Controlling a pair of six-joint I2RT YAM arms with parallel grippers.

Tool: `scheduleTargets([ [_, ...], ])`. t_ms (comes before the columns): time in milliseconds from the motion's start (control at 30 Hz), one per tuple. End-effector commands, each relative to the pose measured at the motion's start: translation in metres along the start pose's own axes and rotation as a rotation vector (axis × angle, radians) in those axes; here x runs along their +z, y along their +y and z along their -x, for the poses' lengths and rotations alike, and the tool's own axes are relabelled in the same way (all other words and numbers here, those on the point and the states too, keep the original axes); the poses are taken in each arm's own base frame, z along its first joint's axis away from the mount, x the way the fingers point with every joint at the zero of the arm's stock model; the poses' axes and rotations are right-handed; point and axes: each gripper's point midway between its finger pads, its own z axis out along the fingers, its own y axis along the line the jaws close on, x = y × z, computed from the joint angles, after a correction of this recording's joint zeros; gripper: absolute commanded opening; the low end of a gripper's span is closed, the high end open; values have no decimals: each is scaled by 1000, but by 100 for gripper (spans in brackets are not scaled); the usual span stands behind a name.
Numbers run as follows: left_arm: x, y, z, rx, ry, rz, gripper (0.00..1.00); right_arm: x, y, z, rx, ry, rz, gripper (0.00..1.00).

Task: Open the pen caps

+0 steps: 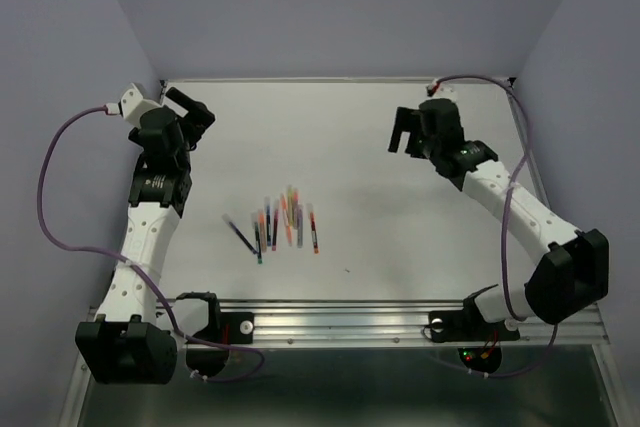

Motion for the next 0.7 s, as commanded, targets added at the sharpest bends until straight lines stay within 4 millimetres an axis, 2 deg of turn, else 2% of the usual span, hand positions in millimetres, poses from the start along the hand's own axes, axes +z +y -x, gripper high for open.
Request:
scheduleTargets([
  [0,-1,-3,-10,-24,31,-28,99,-8,47,-49,-143,146,61,100],
  [33,-1,-4,-12,-26,40,-34,99,-15,68,-59,-190,152,74,100],
  [67,0,-4,-17,-27,57,-40,99,-12,73,-81,-230,211,60,100],
  [133,1,-1,-22,-25,70,-33,99,-17,91,-104,-263,262,76,100],
  [167,2,0,-24,-27,75,-27,99,-27,110,-123,-309,291,119,100],
  [200,2,2,-27,-33,82,-21,99,-27,116,-140,-347,324,121,100],
  [233,2,3,-28,-32,86,-21,99,-29,122,-150,-362,338,118,100],
  [267,2,2,-30,-36,94,-25,99,-34,133,-166,-383,359,127,100],
  [300,2,2,-31,-38,97,-28,99,-39,140,-169,-384,357,142,100],
  [367,3,3,-35,-39,107,-29,99,-39,154,-192,-414,386,166,100],
  [400,4,3,-37,-38,112,-27,99,-44,168,-200,-414,381,192,100],
  [433,4,4,-38,-37,116,-25,99,-40,173,-214,-433,400,190,100],
  [500,5,6,-41,-35,123,-22,99,-44,193,-223,-435,406,222,100],
  [533,4,6,-42,-35,125,-24,99,-40,198,-235,-460,420,223,100],
  [633,4,6,-43,-33,128,-25,99,-38,210,-250,-491,420,222,100],
  [667,4,6,-42,-33,127,-26,99,-38,211,-249,-489,419,222,100],
])
